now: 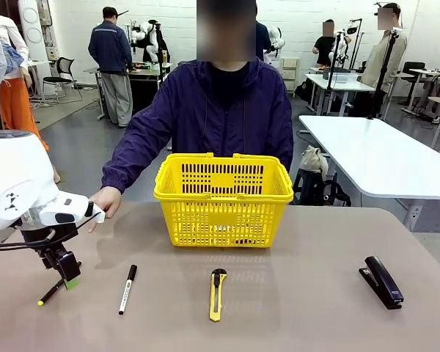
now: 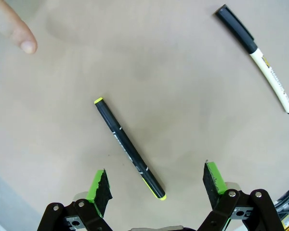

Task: Place the items the person wants into the basket.
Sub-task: Pick up the item the person points to and place it in the Market Basket.

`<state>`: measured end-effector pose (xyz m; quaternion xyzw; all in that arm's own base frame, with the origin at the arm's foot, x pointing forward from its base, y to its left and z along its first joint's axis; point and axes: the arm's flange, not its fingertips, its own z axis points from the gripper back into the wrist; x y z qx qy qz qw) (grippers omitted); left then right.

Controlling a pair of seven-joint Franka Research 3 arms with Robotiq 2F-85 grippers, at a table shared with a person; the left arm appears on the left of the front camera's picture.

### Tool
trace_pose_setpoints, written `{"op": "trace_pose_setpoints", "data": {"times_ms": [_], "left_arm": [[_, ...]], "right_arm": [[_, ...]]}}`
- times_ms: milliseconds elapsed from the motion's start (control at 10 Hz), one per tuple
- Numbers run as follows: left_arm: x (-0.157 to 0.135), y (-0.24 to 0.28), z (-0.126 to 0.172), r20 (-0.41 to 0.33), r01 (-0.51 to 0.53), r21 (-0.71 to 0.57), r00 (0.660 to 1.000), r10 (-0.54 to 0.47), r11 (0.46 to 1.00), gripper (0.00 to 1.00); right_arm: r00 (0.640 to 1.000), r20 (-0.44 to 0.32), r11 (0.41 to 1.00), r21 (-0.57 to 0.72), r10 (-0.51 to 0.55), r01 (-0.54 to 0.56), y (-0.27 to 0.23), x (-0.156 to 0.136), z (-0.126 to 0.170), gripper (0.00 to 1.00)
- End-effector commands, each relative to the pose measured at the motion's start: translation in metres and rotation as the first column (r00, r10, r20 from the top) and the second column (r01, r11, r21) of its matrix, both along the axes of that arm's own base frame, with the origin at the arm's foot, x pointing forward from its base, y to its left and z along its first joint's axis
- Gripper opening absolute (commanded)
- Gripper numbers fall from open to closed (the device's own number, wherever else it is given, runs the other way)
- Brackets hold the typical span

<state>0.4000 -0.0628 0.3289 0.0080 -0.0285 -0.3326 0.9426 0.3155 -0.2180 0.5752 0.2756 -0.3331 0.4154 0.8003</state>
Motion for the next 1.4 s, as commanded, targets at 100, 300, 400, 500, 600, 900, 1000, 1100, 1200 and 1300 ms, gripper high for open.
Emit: {"op": "trace_pose_setpoints", "data": {"times_ms": [100,300,400,500,600,900,1000,1100,1200,1300], "left_arm": [[0.012,0.004,-0.017,0.018,-0.027,0.03,0.999,0.026,0.999,1.0],[0.016,0.008,-0.025,0.008,-0.039,0.034,0.999,0.039,0.999,1.0],[0.016,0.009,-0.026,0.006,-0.04,0.033,0.999,0.04,0.999,1.0],[0.015,0.008,-0.026,0.01,-0.034,0.033,0.999,0.033,0.999,1.0],[0.014,0.009,-0.025,0.016,-0.01,0.034,1.0,0.01,0.999,0.45],[0.014,0.01,-0.024,0.014,-0.008,0.033,1.0,0.007,0.999,0.0],[0.014,0.01,-0.024,0.01,-0.008,0.036,1.0,0.008,0.999,0.28],[0.014,0.01,-0.025,0.007,-0.007,0.036,1.0,0.007,0.999,0.19],[0.014,0.01,-0.025,0.006,-0.006,0.038,1.0,0.006,0.999,0.0],[0.013,0.01,-0.024,0.006,-0.005,0.038,1.0,0.005,0.999,0.0]], "right_arm": [[1.0,0.019,1.0,0.017,0.012,-0.012,0.0,0.002,0.0,1.0],[1.0,0.019,1.0,0.017,0.012,-0.012,0.0,0.002,0.0,1.0],[1.0,0.019,1.0,0.017,0.012,-0.012,0.0,0.002,0.0,1.0],[1.0,0.019,1.0,0.017,0.012,-0.012,0.0,0.002,0.0,1.0],[1.0,0.019,1.0,0.017,0.012,-0.012,0.0,0.002,0.0,1.0],[1.0,0.019,1.0,0.017,0.012,-0.012,0.0,0.002,0.0,1.0],[1.0,0.019,1.0,0.017,0.012,-0.012,0.0,0.002,0.0,1.0],[1.0,0.019,1.0,0.017,0.012,-0.012,0.0,0.002,0.0,1.0],[1.0,0.019,1.0,0.017,0.012,-0.012,0.0,0.002,0.0,1.0],[1.0,0.019,1.0,0.017,0.012,-0.012,0.0,0.002,0.0,1.0]]}}
